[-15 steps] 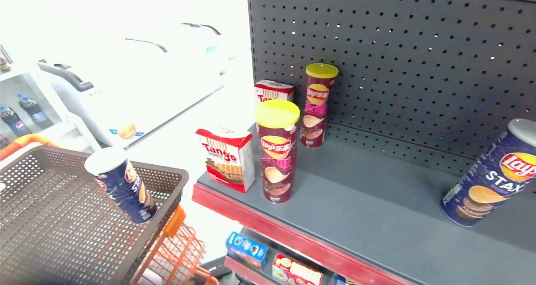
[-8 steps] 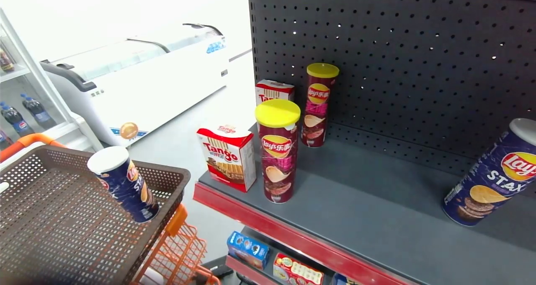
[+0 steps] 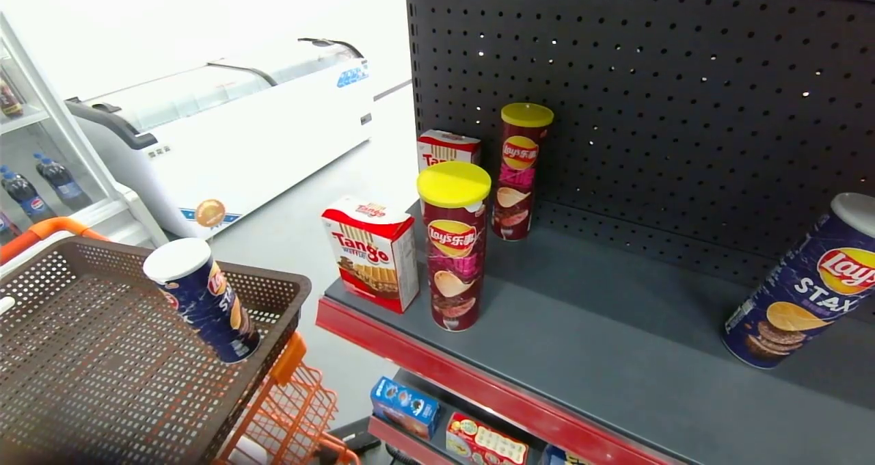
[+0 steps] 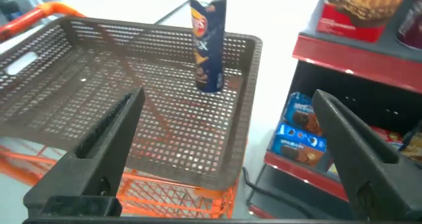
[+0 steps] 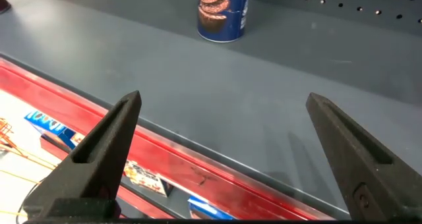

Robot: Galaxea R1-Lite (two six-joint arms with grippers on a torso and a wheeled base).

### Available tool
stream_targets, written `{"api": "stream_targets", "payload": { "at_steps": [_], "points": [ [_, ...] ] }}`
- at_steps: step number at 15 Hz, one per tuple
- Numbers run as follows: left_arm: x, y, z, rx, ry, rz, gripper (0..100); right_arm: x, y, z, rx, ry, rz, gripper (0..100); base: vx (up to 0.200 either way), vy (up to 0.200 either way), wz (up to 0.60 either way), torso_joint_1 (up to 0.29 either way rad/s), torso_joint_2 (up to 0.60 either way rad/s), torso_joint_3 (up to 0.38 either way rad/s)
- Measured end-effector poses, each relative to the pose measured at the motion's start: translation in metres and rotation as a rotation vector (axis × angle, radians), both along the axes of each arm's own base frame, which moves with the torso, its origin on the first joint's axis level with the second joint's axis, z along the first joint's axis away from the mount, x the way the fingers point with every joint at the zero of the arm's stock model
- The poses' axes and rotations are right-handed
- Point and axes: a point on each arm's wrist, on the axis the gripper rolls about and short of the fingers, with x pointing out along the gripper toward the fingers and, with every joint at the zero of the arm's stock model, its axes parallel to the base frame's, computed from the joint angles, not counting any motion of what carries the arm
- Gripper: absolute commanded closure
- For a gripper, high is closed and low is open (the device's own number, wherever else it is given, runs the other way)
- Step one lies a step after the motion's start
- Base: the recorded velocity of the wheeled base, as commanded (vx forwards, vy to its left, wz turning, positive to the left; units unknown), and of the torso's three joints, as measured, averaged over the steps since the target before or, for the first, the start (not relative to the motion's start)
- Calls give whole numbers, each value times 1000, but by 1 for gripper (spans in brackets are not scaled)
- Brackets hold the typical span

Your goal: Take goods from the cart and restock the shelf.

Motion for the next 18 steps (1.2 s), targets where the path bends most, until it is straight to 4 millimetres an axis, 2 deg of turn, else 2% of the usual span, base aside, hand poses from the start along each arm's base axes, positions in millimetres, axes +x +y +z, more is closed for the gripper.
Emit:
{"api": "stream_targets", "payload": {
  "at_steps": [2, 4, 6, 8, 18],
  "points": [
    [9, 1, 26, 0, 41, 39, 0, 0, 0, 0, 0, 0, -1, 0, 0, 0, 0, 0, 0, 0],
    [27, 1, 49, 1, 74, 46, 0, 0, 0, 0, 0, 0, 0, 0, 0, 0, 0, 0, 0, 0],
    [48, 1, 59, 9, 133, 52, 0, 0, 0, 0, 0, 0, 0, 0, 0, 0, 0, 0, 0, 0],
    [72, 2, 57, 22, 212, 76, 0, 0, 0, 0, 0, 0, 0, 0, 0, 0, 0, 0, 0, 0],
    [178, 6, 25, 9, 224, 137, 0, 0, 0, 0, 0, 0, -1, 0, 0, 0, 0, 0, 0, 0]
  ]
}}
